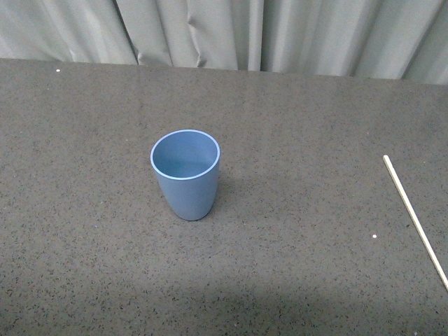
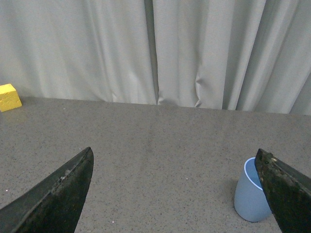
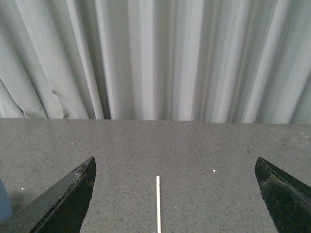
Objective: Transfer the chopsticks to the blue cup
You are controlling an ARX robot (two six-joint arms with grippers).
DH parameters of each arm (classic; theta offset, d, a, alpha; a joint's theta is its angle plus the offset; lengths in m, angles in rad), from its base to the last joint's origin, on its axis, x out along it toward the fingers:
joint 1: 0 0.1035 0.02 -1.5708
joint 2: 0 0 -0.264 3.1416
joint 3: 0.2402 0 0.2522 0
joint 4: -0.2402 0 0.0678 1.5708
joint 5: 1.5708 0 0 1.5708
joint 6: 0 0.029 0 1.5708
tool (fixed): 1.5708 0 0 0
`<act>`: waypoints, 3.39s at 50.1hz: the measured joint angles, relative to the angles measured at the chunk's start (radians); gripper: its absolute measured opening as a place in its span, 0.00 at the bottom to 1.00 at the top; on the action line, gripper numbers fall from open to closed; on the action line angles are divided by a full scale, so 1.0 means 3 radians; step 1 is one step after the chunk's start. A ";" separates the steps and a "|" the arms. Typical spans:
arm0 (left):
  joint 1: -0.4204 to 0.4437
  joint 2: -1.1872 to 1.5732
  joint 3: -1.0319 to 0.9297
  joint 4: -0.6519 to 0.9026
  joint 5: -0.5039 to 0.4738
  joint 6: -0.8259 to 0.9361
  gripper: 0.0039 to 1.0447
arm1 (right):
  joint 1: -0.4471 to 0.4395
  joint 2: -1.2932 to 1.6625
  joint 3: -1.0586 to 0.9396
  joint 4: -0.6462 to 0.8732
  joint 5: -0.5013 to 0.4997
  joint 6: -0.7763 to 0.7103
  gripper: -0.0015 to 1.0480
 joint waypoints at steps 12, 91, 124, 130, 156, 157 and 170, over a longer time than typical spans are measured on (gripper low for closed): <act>0.0000 0.0000 0.0000 0.0000 0.0000 0.0000 0.94 | 0.0000 0.0000 0.0000 0.0001 0.0000 0.0000 0.91; 0.0000 -0.0001 0.0000 0.0000 0.0000 -0.0001 0.94 | 0.0146 0.6615 0.2922 -0.0108 0.0033 0.0408 0.91; 0.0000 -0.0001 0.0000 0.0000 -0.0001 -0.0001 0.94 | 0.0228 0.6853 0.3159 -0.0324 -0.0052 0.0549 0.01; 0.0000 -0.0001 0.0000 0.0000 0.0000 0.0000 0.94 | 0.0345 0.6392 0.2968 0.0160 -0.0151 0.0572 0.01; 0.0000 -0.0001 0.0000 0.0001 0.0000 -0.0001 0.94 | 0.1455 0.5727 0.2572 0.2550 -0.0727 0.0520 0.01; 0.0000 -0.0001 0.0000 0.0000 0.0000 -0.0001 0.94 | 0.1478 0.5744 0.2575 0.2567 -0.0729 0.0521 0.01; 0.0000 -0.0001 0.0000 0.0000 0.0000 -0.0001 0.94 | 0.1859 0.6224 0.2759 0.2738 -0.0802 0.0516 0.01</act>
